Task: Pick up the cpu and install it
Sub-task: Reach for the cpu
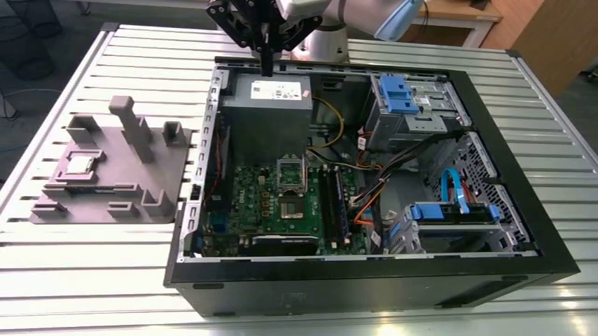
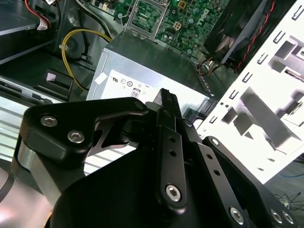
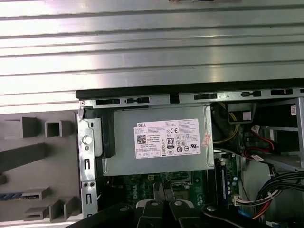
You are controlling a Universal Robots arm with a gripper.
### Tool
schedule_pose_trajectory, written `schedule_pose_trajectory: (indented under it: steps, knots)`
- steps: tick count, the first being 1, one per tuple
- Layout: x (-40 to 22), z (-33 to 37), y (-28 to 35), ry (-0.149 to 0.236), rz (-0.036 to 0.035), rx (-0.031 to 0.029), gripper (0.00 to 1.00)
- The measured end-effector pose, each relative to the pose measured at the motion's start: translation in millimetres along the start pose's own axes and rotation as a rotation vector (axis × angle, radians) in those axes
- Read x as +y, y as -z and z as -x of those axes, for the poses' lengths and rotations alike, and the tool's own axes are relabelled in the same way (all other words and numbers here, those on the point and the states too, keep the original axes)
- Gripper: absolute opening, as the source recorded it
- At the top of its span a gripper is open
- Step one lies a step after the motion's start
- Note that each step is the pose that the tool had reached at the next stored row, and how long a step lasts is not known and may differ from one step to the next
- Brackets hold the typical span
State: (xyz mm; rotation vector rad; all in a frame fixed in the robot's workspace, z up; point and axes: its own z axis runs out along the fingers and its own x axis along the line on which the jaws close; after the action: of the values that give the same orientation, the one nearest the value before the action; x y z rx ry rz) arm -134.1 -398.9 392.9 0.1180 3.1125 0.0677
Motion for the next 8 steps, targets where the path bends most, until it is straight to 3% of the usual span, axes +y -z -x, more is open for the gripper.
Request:
schedule_pose_trajectory:
  steps: [8]
  knots:
    - [-0.1,-1.3,0.0,0.0,0.0,0.0,0.1]
